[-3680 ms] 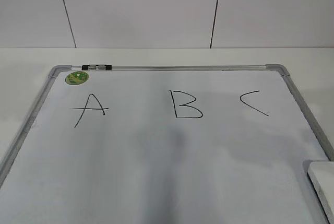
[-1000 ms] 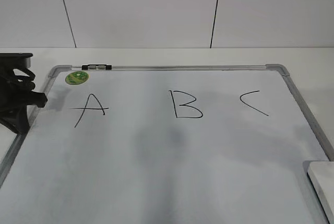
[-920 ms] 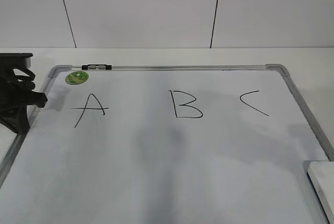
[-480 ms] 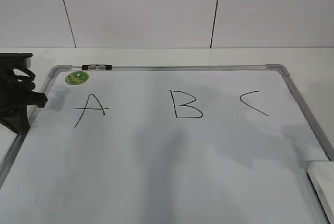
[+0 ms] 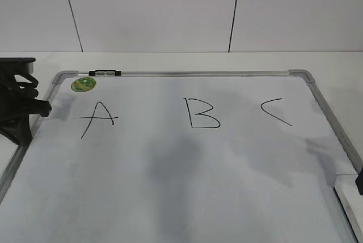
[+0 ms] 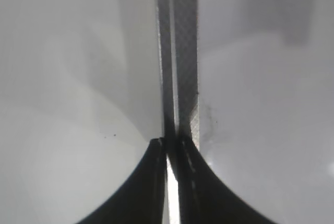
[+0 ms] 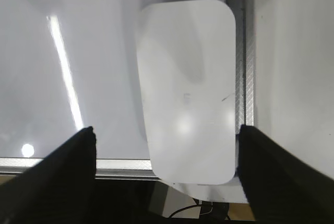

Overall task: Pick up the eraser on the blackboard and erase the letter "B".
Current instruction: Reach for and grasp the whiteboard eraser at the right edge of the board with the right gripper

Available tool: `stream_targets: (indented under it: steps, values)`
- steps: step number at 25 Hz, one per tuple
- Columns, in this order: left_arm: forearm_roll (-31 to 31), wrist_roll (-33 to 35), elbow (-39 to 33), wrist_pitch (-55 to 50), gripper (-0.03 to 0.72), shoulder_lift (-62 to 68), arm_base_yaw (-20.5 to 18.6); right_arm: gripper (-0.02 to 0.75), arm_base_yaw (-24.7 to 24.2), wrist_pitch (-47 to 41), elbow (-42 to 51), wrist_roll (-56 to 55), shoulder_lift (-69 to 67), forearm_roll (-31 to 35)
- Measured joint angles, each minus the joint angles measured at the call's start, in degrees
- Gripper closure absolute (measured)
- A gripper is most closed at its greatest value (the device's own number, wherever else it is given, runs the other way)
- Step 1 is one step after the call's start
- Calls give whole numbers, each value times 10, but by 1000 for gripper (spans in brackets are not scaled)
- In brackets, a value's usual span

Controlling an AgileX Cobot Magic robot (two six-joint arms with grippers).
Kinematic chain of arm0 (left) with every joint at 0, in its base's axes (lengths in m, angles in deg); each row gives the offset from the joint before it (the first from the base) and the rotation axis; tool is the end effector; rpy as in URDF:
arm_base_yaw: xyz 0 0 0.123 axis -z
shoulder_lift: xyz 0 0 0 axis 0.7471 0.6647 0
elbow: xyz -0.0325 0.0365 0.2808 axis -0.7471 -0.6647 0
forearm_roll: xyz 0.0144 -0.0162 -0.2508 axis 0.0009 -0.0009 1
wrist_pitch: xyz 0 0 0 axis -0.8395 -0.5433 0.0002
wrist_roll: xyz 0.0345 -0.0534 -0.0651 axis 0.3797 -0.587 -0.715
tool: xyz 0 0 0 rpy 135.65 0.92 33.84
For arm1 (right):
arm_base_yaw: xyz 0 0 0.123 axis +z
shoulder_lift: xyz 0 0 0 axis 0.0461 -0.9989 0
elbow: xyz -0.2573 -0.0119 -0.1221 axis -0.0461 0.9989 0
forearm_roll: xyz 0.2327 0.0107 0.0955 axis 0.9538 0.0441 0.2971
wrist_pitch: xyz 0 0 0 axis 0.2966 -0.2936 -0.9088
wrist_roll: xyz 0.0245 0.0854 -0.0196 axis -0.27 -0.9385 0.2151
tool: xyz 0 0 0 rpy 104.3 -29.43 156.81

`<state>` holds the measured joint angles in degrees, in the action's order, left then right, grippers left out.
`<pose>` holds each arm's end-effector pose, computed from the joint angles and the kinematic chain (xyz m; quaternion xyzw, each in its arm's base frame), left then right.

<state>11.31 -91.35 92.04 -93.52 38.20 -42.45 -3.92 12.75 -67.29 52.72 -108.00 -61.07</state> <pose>0.3557 -0.0399 0.1528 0.0143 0.9989 -0.0204 0.0393 0.2078 0.0109 0.2367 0.0427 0.9949 0.0868 0.0271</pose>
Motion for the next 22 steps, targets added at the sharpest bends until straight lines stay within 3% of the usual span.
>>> stream_targets:
  steps: [22]
  values:
    - [0,0,0,1,664,0,0,80,1,65,11,3,-115,-13]
